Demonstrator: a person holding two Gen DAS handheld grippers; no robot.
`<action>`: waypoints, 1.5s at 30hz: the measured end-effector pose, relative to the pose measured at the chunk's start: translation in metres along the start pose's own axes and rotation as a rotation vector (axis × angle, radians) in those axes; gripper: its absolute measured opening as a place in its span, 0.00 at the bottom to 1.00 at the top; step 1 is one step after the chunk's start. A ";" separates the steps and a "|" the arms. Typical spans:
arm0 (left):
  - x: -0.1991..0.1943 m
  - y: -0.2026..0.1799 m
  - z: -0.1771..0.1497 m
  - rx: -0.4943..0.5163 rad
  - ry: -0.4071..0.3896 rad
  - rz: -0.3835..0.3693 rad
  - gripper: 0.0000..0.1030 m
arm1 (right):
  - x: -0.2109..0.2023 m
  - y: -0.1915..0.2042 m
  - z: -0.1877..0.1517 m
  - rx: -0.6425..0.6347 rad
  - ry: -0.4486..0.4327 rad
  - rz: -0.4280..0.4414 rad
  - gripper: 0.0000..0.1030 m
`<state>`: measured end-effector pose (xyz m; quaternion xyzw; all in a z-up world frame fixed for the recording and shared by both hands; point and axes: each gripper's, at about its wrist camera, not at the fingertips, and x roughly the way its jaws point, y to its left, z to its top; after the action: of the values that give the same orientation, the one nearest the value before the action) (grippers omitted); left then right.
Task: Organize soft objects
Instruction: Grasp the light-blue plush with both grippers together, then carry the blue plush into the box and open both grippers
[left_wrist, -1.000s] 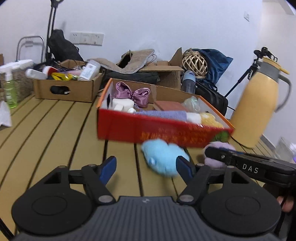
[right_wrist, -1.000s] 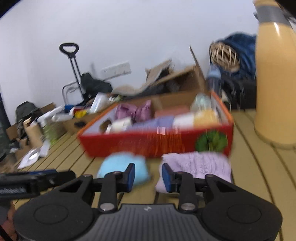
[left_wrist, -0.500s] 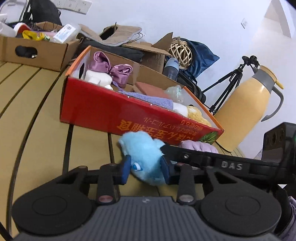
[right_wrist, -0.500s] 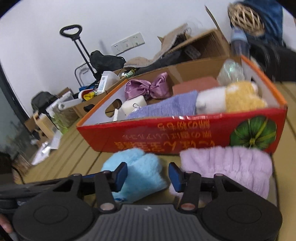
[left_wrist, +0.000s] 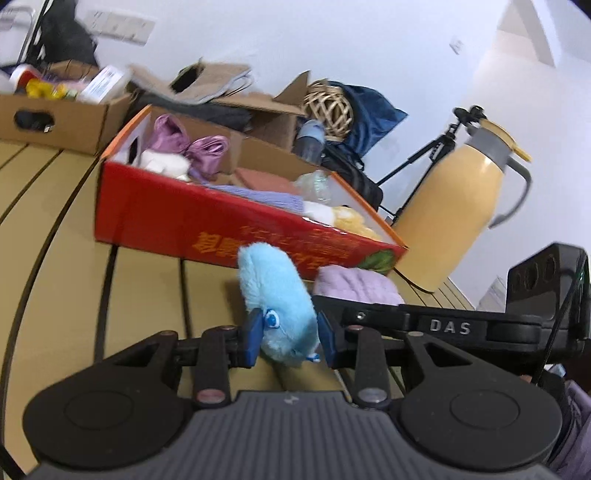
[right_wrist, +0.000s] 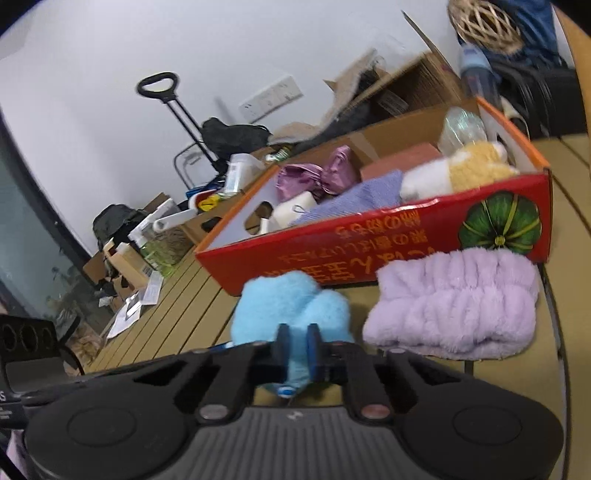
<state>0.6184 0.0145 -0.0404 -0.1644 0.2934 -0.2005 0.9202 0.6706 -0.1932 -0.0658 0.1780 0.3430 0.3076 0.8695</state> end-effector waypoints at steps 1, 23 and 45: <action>0.000 -0.003 -0.002 0.010 0.001 0.004 0.31 | -0.002 0.002 -0.001 -0.009 -0.002 -0.003 0.06; 0.008 0.039 0.007 -0.152 0.020 0.081 0.34 | 0.033 -0.026 0.011 0.080 0.007 0.003 0.50; 0.056 0.033 0.140 -0.118 -0.075 -0.006 0.32 | 0.041 -0.019 0.137 0.144 -0.110 0.061 0.29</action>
<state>0.7540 0.0425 0.0277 -0.2267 0.2696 -0.1791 0.9186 0.7983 -0.1936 0.0006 0.2671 0.3104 0.2980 0.8623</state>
